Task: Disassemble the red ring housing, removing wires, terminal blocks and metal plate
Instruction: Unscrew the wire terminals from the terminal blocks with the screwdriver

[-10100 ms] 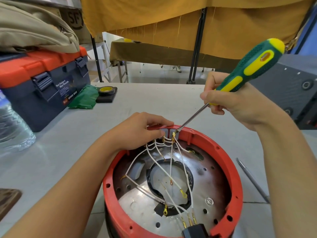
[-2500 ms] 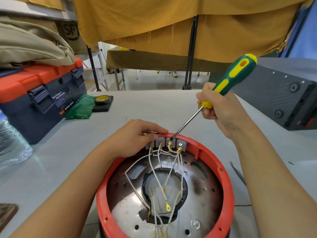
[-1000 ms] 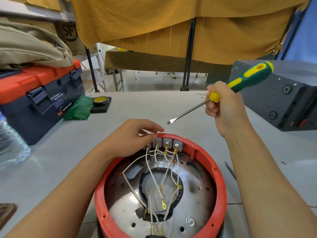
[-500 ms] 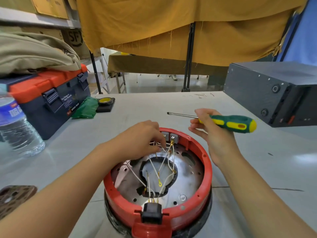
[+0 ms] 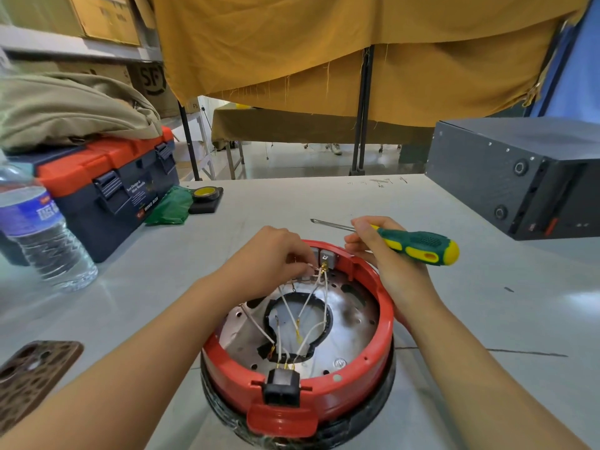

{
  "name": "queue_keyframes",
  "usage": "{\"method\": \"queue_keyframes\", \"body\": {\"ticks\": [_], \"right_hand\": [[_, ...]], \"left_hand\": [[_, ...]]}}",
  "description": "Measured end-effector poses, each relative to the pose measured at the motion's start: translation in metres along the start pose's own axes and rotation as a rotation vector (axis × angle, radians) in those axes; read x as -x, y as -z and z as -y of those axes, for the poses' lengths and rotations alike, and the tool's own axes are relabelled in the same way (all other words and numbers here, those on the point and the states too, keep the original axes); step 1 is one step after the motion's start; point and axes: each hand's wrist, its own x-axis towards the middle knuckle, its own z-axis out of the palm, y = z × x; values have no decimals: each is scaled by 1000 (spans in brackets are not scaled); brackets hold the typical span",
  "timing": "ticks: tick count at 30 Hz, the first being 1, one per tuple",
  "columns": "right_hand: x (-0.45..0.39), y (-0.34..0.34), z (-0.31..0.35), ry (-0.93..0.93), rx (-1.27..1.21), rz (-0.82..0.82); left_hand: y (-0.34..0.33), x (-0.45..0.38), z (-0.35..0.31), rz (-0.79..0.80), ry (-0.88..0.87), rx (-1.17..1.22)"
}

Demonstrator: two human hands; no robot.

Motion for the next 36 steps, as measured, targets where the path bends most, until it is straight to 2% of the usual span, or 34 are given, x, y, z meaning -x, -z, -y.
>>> {"method": "queue_keyframes", "body": {"ticks": [9, 15, 19, 22, 25, 27, 32, 36], "right_hand": [[2, 0, 0, 27, 46, 34], [2, 0, 0, 48, 73, 42], [0, 2, -2, 65, 116, 60], [-5, 3, -4, 69, 150, 74], [-9, 6, -8, 87, 170, 93], [-10, 9, -10, 94, 170, 97], [-11, 8, -11, 112, 186, 94], [-10, 7, -10, 128, 173, 110]], "left_hand": [[12, 26, 13, -182, 127, 279], [28, 59, 56, -389, 349, 370], [25, 88, 90, -464, 520, 243], [17, 106, 111, -375, 597, 121], [6, 115, 120, -222, 599, 77], [3, 115, 121, -182, 588, 43], [2, 119, 121, -194, 607, 83], [7, 119, 118, -262, 650, 160]]}}
